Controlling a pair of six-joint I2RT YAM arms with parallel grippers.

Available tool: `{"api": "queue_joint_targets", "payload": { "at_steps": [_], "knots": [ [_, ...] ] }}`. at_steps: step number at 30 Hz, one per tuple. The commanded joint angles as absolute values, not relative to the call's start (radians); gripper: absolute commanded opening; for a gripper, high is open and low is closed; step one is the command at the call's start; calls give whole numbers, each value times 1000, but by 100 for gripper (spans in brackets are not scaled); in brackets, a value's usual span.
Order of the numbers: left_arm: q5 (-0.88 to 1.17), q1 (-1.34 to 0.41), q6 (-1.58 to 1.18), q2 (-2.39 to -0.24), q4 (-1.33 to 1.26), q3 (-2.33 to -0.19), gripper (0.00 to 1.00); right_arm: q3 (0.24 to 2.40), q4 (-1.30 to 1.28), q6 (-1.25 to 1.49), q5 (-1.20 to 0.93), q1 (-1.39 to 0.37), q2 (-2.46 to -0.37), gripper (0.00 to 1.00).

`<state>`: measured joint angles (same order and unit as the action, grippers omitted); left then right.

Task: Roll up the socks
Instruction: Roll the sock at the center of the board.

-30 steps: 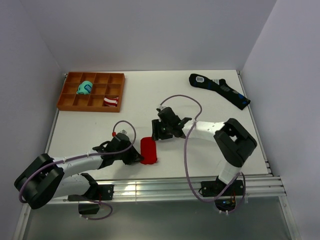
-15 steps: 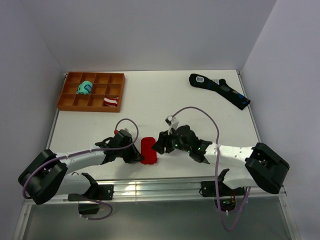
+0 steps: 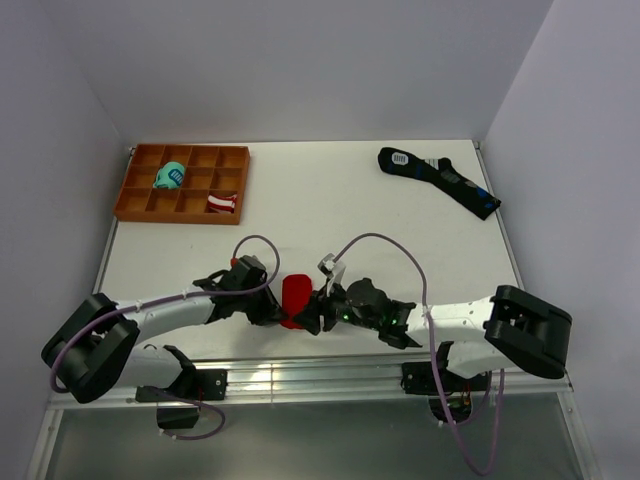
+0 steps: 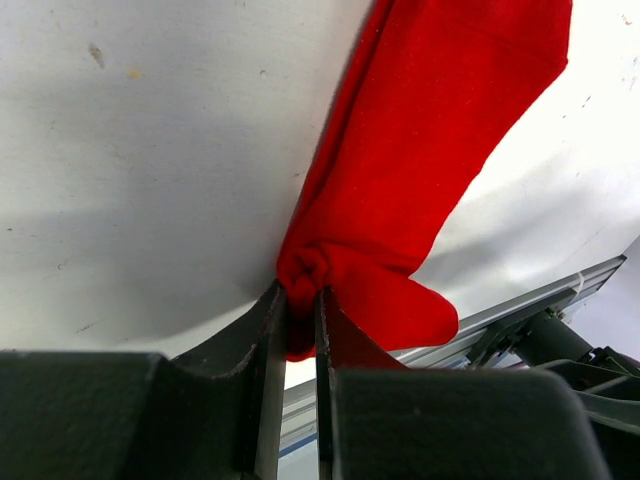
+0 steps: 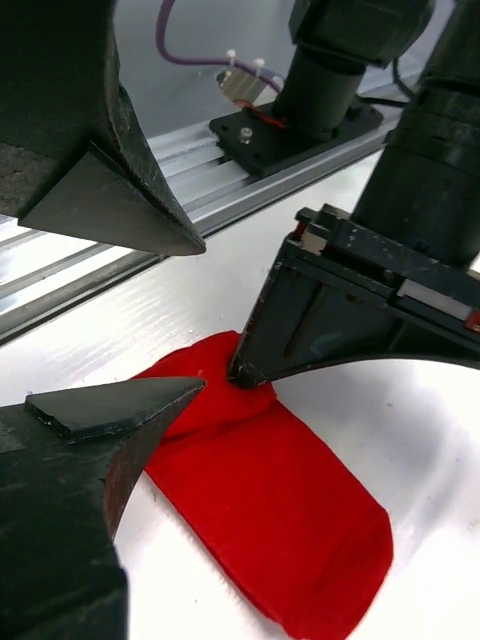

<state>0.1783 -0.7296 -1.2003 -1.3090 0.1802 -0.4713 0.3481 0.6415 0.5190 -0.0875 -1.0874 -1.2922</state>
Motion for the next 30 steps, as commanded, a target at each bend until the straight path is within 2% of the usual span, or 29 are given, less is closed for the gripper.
{"api": "queue_joint_targets", "payload": {
  "at_steps": [1, 30],
  "knots": [
    [117, -732, -1138, -1374, 388, -419, 0, 364, 719, 477, -31, -1118, -1321, 59],
    [146, -712, -1114, -1397, 406, -449, 0, 474, 509, 307, 219, -1252, -1459, 53]
  ]
}}
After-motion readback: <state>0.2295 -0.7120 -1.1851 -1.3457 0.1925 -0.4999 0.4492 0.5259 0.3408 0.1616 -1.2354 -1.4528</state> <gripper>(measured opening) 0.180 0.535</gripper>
